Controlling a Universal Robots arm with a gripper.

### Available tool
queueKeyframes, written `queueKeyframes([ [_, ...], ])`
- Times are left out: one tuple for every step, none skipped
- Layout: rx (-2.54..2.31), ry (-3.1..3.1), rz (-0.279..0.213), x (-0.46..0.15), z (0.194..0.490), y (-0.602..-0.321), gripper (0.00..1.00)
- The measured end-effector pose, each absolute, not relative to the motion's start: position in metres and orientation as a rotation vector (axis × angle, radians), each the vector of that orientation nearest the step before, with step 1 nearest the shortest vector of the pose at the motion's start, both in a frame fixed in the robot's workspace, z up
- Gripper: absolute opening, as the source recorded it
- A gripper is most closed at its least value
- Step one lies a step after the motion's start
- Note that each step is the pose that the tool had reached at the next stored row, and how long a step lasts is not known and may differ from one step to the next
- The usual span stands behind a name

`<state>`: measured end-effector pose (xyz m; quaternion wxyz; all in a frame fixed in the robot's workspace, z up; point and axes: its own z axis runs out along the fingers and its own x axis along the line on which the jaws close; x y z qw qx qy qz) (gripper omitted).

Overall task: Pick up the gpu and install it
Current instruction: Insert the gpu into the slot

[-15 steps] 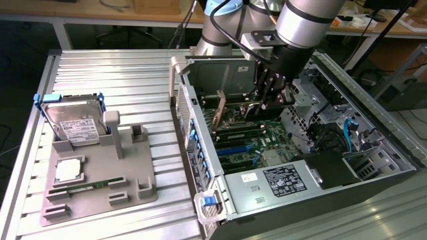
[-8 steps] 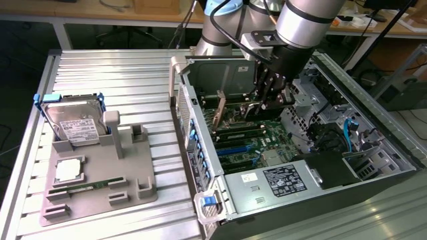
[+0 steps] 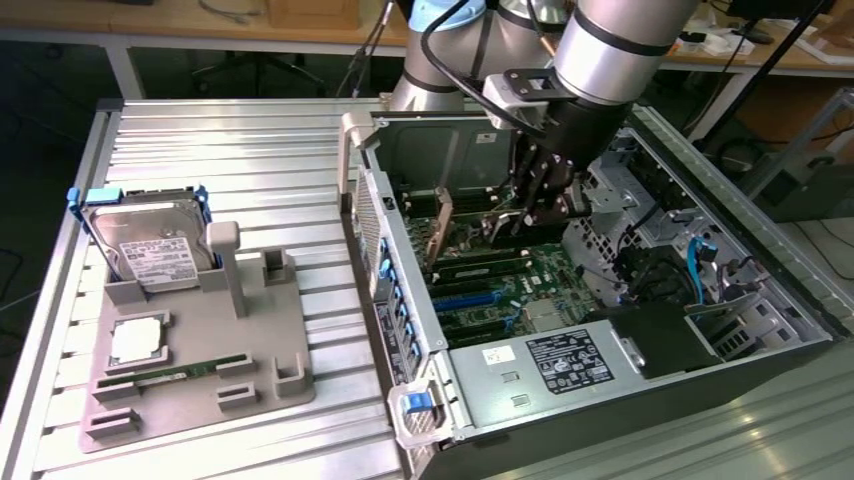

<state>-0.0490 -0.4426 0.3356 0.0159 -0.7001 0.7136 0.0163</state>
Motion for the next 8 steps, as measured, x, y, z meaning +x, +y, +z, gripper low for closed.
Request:
queueKeyframes([
  [-2.178,2.220,0.051,-0.0490,0.3352,-0.4435,0.27],
  [-2.178,2.220,0.051,-0.0490,0.3348,-0.4441,0.27],
  [-2.178,2.220,0.050,-0.0490,0.3344,-0.4449,0.27],
  [-2.178,2.220,0.050,-0.0490,0.3339,-0.4460,0.27],
  [-2.178,2.220,0.050,-0.0490,0.3334,-0.4473,0.27],
  [-2.178,2.220,0.050,-0.0491,0.3329,-0.4484,0.27],
  [-2.178,2.220,0.050,-0.0491,0.3324,-0.4494,0.27],
  [-2.178,2.220,0.050,-0.0494,0.3319,-0.4503,0.27],
])
